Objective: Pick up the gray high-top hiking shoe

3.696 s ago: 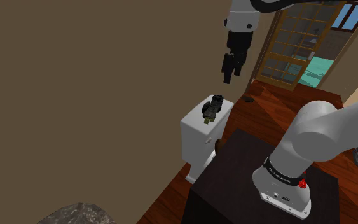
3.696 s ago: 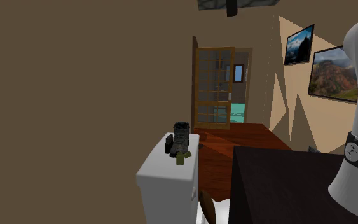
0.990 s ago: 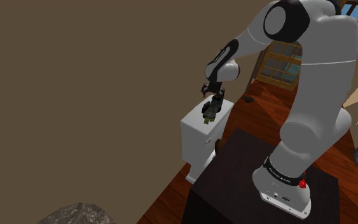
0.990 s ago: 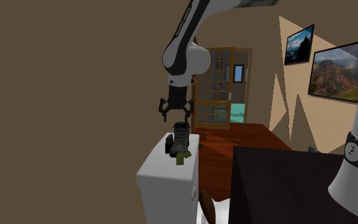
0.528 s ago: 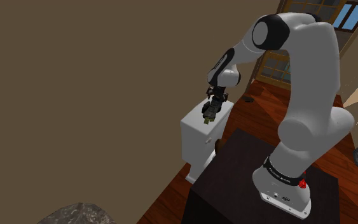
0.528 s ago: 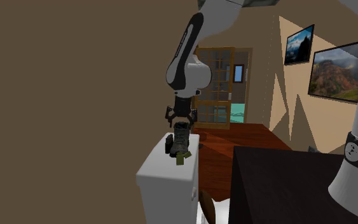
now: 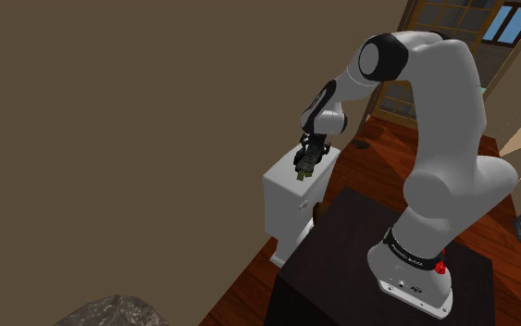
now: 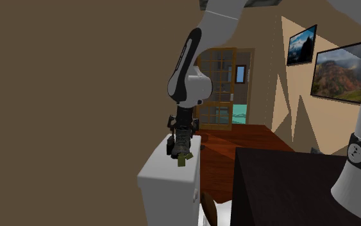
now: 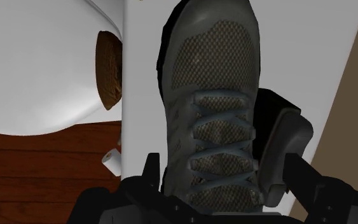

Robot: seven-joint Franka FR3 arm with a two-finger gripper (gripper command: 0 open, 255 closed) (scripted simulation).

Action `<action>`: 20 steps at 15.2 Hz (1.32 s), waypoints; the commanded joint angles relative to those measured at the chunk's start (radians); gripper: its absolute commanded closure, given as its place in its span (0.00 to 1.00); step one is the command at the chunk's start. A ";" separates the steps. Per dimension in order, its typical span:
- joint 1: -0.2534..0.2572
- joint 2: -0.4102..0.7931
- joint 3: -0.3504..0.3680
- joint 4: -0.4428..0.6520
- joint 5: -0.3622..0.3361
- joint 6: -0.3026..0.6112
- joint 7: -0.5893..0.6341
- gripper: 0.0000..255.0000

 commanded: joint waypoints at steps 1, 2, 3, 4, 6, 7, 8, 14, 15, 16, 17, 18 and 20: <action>-0.002 0.008 0.003 0.002 0.002 0.007 -0.001 0.00; -0.003 0.009 0.003 0.003 0.002 0.007 -0.002 1.00; -0.002 0.008 0.003 0.002 0.002 0.007 -0.001 1.00; -0.002 0.008 0.003 0.002 0.002 0.007 -0.001 1.00; -0.001 0.008 0.003 0.002 0.002 0.006 0.000 1.00; -0.001 0.008 0.003 0.002 0.002 0.007 0.000 1.00; -0.001 0.008 0.003 0.002 0.002 0.007 0.000 1.00; 0.007 -0.029 -0.009 -0.012 -0.005 -0.017 0.004 1.00; 0.011 -0.042 -0.013 -0.016 -0.008 -0.026 0.006 1.00; 0.014 -0.054 -0.017 -0.020 -0.010 -0.034 0.008 1.00; 0.017 -0.066 -0.021 -0.024 -0.013 -0.042 0.011 1.00; 0.021 -0.078 -0.025 -0.028 -0.016 -0.051 0.013 1.00; 0.027 -0.102 -0.034 -0.035 -0.022 -0.068 0.018 1.00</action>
